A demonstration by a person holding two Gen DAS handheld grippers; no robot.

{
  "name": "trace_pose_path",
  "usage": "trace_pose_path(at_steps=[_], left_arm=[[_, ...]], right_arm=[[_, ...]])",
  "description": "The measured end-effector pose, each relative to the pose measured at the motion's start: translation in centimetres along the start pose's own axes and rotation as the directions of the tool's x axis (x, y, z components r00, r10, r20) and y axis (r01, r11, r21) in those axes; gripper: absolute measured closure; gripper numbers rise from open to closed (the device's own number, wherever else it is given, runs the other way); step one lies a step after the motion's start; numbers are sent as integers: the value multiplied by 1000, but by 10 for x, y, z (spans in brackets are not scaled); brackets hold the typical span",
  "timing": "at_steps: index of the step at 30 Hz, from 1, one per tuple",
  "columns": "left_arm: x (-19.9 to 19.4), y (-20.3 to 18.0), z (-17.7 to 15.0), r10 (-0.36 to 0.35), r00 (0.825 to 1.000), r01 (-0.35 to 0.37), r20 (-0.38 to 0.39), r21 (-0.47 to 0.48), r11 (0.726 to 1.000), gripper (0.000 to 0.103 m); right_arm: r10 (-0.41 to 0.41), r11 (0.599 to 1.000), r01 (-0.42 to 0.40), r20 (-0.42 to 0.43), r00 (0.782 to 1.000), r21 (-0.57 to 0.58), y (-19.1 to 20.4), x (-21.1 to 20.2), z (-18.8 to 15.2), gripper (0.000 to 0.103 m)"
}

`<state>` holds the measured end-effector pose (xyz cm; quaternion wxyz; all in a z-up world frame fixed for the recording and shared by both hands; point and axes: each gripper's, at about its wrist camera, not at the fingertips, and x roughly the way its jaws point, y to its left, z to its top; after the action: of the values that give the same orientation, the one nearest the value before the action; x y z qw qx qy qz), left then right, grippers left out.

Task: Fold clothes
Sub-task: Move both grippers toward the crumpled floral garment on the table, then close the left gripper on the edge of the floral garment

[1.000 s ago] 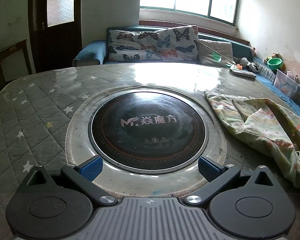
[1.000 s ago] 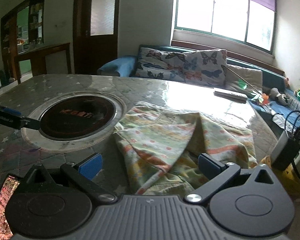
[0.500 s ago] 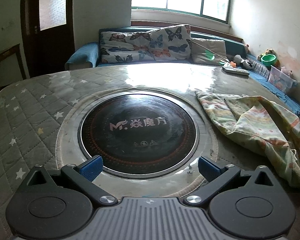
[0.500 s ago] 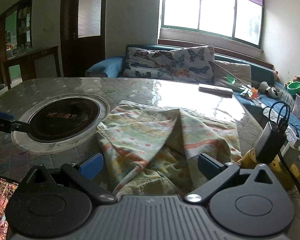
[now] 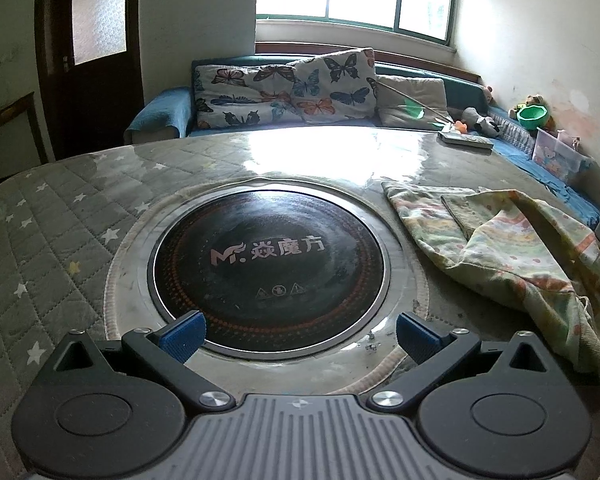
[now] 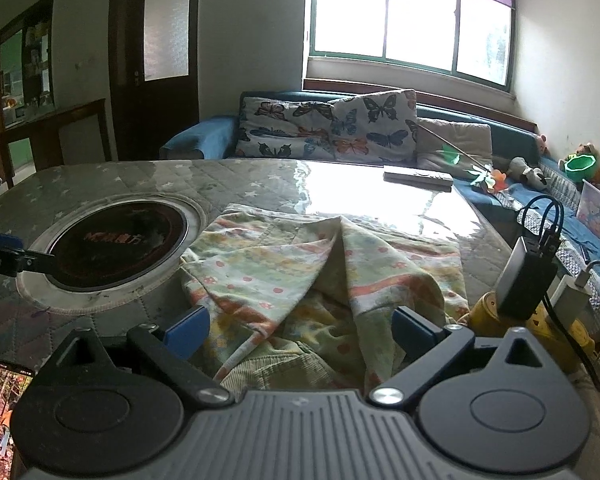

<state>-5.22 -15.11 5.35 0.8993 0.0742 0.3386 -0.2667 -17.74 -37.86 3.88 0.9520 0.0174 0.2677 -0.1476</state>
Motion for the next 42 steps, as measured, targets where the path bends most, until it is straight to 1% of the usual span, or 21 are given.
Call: trace_pose_path(at_steps=[6, 12, 23, 30, 34, 42], left_arm=[[1, -2, 0, -4, 1000, 4, -4, 2, 1000, 0], [2, -9, 1, -25, 1000, 25, -8, 17, 1000, 0], [9, -38, 12, -99, 995, 100, -27, 68, 993, 0], [14, -67, 19, -155, 986, 161, -55, 117, 980, 0], [17, -86, 23, -180, 981, 188, -69, 147, 971, 0], [21, -127, 29, -248, 963, 264, -105, 185, 947, 1]], right_arm=[[2, 1000, -2, -3, 1000, 1, 1, 1, -1, 4], [3, 1000, -3, -8, 1000, -4, 2, 2, -1, 4], [0, 1000, 1, -22, 1000, 13, -5, 4, -4, 9], [-20, 1000, 21, -34, 999, 19, -14, 9, -4, 13], [-31, 999, 33, -56, 998, 34, -22, 16, -6, 15], [-38, 998, 43, -86, 996, 54, -35, 20, -15, 16]])
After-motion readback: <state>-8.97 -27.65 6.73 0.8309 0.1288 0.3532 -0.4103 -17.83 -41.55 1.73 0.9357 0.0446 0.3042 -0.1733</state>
